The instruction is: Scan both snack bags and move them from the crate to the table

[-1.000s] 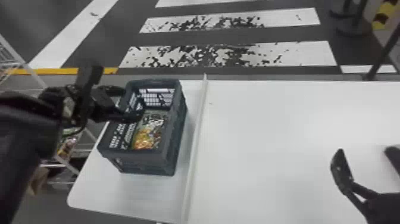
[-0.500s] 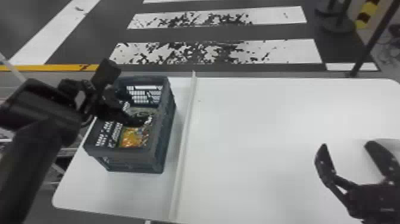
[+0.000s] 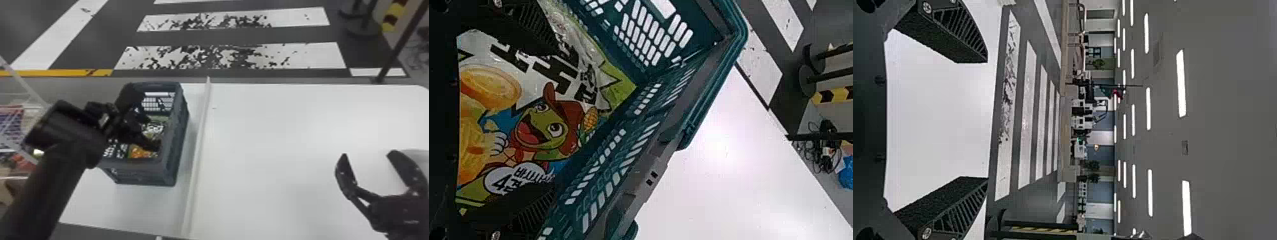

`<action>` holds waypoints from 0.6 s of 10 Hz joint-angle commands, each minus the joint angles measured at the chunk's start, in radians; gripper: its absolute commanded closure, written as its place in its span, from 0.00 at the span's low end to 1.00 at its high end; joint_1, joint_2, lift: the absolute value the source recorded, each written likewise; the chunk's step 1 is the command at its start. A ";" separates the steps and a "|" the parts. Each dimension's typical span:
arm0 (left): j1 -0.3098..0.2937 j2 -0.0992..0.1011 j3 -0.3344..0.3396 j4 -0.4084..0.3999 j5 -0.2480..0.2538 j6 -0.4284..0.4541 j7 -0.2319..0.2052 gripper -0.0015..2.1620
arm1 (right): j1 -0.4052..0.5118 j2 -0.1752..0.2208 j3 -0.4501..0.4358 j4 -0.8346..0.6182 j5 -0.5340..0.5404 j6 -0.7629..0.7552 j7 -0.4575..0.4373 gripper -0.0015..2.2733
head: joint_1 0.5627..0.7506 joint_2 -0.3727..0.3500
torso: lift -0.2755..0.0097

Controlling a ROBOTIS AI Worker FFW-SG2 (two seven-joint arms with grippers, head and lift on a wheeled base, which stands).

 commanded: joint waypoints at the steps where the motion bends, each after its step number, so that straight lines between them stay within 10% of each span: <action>1: -0.032 -0.021 -0.025 0.076 -0.019 -0.038 0.012 0.03 | 0.003 0.000 0.000 0.000 -0.002 0.000 0.000 0.04 | 0.70 0.69 | 0.66; 6: -0.086 -0.050 -0.071 0.214 -0.100 -0.044 0.016 0.03 | 0.006 -0.002 -0.009 0.011 -0.011 -0.010 0.000 0.04 | 0.70 0.69 | 0.66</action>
